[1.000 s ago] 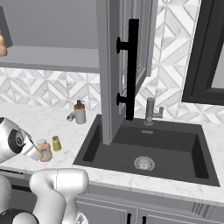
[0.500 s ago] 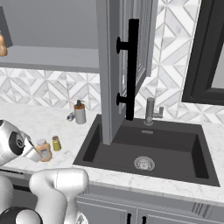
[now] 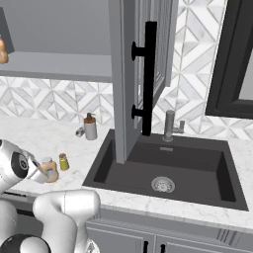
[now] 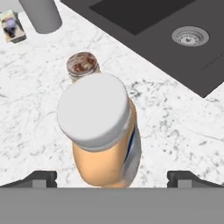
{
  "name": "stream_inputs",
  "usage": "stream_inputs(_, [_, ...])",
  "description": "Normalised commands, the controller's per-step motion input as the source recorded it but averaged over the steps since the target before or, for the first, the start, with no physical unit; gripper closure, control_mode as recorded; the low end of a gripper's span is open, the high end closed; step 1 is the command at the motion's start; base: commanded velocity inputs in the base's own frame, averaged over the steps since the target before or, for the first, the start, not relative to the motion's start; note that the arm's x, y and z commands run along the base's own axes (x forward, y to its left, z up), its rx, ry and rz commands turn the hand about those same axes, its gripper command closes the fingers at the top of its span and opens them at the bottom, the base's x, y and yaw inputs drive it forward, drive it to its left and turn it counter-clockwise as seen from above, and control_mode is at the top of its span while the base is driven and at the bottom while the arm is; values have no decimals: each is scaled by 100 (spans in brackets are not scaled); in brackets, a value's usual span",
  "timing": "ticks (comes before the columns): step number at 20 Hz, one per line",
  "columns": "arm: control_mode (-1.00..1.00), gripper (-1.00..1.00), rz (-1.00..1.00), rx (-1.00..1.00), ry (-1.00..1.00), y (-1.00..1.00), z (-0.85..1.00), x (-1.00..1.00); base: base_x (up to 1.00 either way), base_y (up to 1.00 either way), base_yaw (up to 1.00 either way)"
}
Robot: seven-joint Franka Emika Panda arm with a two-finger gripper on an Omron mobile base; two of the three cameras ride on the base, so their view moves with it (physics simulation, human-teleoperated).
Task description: Put the shaker and condiment bottle from the counter next to their counterparts in the cabinet.
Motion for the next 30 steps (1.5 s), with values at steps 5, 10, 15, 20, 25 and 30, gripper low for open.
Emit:
stream_inputs(5, [-100, -100, 0, 0, -9, 13, -1, 27, 0, 0, 0])
stream_inputs(10, [-100, 100, -2, 0, -4, -3, -7, 7, 0, 0, 0])
stream_inputs(15, [-100, 100, -5, 0, 0, -12, -2, 0, 0, 0, 0])
stream_inputs(20, [-100, 100, -3, 0, -6, -2, 0, -2, 0, 0, 0])
stream_inputs(25, [-100, 100, 0, 0, -12, 0, 17, -6, 0, 0, 0])
stream_inputs(30, [-100, 100, -1, 0, -5, 0, 25, 0, 0, 0, 0])
